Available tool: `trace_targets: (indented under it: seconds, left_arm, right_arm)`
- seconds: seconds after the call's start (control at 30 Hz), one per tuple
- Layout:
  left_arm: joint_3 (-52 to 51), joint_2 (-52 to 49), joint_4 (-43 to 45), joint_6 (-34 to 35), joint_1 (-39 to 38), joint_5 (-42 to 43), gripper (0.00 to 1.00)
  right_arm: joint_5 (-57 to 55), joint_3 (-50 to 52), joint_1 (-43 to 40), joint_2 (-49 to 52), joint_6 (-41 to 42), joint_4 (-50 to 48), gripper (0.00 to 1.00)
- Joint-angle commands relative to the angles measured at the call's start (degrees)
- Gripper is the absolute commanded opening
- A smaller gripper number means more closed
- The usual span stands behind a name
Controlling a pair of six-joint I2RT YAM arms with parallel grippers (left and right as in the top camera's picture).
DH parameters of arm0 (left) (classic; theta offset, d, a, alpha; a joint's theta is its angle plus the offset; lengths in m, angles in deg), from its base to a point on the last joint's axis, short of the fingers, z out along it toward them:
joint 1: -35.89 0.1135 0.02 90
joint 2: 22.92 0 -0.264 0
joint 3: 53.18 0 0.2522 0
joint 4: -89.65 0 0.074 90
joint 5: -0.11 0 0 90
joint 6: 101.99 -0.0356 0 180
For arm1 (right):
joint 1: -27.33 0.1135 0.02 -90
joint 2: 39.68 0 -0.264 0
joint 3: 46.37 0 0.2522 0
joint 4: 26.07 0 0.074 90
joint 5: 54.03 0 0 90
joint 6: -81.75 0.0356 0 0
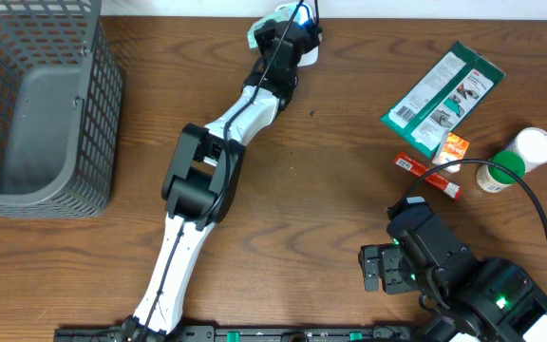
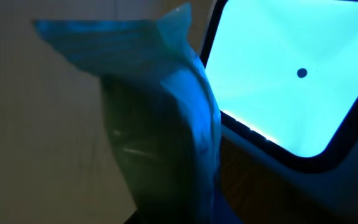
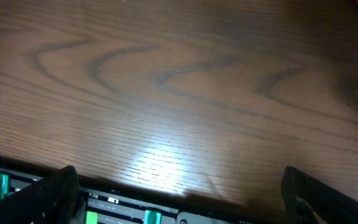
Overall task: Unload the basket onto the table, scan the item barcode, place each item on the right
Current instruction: 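Hold the wipes pack up to the white scanner with the left gripper, then carry the wipes pack right and release it near the other items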
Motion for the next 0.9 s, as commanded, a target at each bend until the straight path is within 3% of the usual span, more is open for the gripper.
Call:
trace_targets:
  seconds: [0.0, 0.17, 0.3, 0.37, 0.53, 0.63, 0.87]
  left_arm:
    - [1.0, 9.5, -2.3, 4.8, -0.9, -1.0, 0.07]
    - [1.0, 18.9, -18.9, 17.9, -1.3, 4.8, 0.07]
    - [1.0, 25.8, -34.3, 37.4, -1.2, 14.9, 0.07]
    - [1.0, 28.0, -41.4, 48.5, -1.2, 23.2, 0.07]
    - [-0.2, 28.2, -51.3, 65.2, -1.8, 51.9, 0.07]
    - [-3.1, 26.4, -51.1, 72.1, -4.2, 56.9, 0.07]
    - [-6.6, 16.6, -45.5, 72.8, -12.1, 52.4, 0.07]
  right_arm:
    - [0.0, 0.0, 0.3, -0.1, 0.7, 0.0, 0.99]
    - [-0.2, 0.0, 0.3, -0.1, 0.7, 0.0, 0.99]
    - [-0.4, 0.0, 0.3, -0.1, 0.7, -1.5, 0.99]
    - [-0.3, 0.0, 0.3, -0.1, 0.8, -3.2, 0.99]
    - [-0.5, -1.1, 0.2, -0.2, 0.7, -6.1, 0.99]
    - [-1.1, -2.7, -0.3, -0.2, 0.5, -5.9, 0.99]
    - [-1.5, -3.3, -0.7, -0.2, 0.5, -6.3, 0.99]
